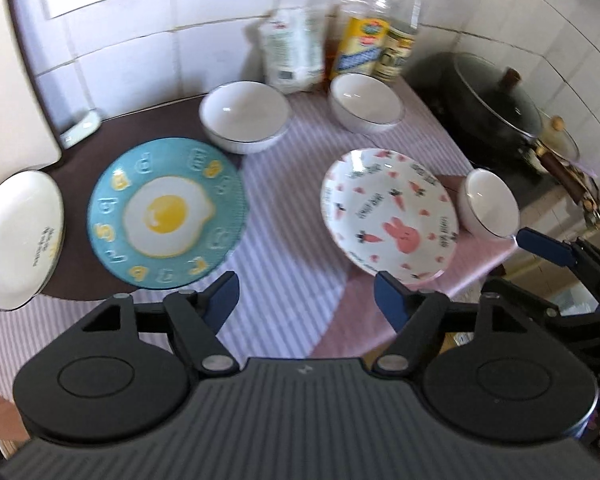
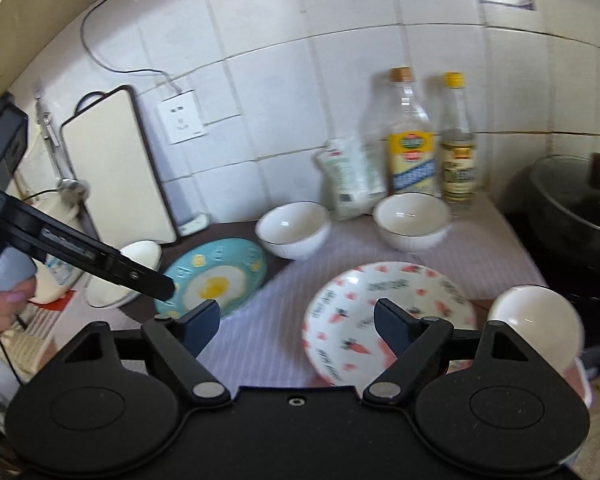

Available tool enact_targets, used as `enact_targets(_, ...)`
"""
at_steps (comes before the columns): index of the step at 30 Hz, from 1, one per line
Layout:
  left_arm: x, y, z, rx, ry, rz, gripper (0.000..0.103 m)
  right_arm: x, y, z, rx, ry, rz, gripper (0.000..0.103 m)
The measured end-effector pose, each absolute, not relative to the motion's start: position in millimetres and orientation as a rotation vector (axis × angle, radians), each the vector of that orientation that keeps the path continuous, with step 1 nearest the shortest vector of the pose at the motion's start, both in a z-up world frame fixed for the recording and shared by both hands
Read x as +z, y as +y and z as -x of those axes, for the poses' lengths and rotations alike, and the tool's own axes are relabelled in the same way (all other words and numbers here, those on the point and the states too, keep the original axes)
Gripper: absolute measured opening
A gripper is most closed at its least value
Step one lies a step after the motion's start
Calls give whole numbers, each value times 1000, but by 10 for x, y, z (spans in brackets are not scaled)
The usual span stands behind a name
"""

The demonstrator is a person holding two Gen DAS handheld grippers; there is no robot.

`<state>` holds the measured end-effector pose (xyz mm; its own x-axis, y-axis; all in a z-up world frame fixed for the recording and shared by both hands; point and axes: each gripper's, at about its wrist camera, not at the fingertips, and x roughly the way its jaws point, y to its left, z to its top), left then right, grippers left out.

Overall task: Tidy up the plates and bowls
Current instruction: 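Move the right tool to the pink bunny plate rim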

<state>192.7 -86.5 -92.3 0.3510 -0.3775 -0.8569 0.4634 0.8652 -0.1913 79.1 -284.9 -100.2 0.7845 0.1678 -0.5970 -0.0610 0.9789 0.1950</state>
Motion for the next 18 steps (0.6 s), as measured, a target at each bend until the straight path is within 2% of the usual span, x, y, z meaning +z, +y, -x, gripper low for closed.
enact_targets(4, -1025, -1087, -1923, -582, 1099, -108, 81, -1091, -2991, -671, 60, 635, -163, 90)
enact_targets(10, -1270, -1277, -2009, -604, 1099, -92, 83, -1319, -3122, -614, -6, 656, -140, 90)
enact_targets(18, -1591, -1452, -2172, -644, 982, -228, 84, -1836, -3205, -777, -123, 635, -176, 90)
